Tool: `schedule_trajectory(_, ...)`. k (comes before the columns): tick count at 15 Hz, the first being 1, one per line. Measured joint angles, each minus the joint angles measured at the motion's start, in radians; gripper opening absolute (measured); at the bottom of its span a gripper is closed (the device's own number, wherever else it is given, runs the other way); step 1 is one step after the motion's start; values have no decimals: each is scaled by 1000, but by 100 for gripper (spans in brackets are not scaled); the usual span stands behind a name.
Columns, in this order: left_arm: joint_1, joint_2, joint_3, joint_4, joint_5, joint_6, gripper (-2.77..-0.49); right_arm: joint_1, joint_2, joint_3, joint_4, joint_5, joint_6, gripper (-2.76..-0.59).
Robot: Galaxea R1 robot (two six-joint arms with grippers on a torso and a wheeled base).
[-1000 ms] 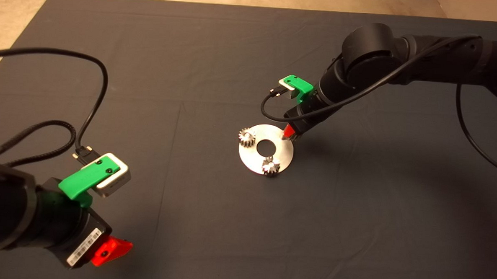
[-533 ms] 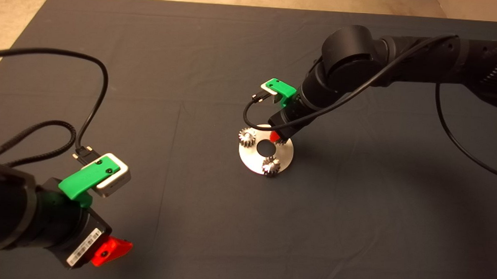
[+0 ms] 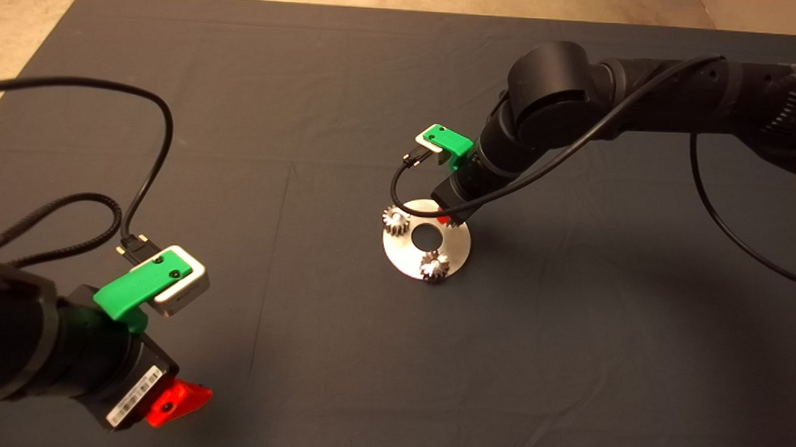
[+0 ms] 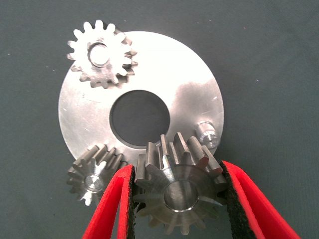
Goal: Install three planetary gears onto the carrier pins
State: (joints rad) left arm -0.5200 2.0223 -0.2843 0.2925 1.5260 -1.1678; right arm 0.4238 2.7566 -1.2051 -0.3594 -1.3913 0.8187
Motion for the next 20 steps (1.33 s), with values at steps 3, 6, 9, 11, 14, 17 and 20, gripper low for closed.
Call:
schedule_trajectory(3,0,0,0,0,0,0,-49,-3,-3,0,-25,-1,-2,-240)
schedule_trajectory(6,0,0,0,0,0,0,-49,-28,-3,-1,-40,0,-2,-241)
schedule_trajectory(9,0,0,0,0,0,1,-49,-50,-3,-2,-48,0,-3,-241)
schedule_trajectory(11,0,0,0,0,0,2,-49,-50,-7,-2,-80,-6,-3,-241)
schedule_trajectory(14,0,0,0,0,0,3,-49,-50,-15,-4,-94,-16,-3,-241)
schedule_trajectory(17,0,0,0,0,0,4,-49,-50,-14,-7,-94,-15,-10,-241)
schedule_trajectory(20,0,0,0,0,0,4,-49,-50,-23,-8,-97,-15,-14,-241)
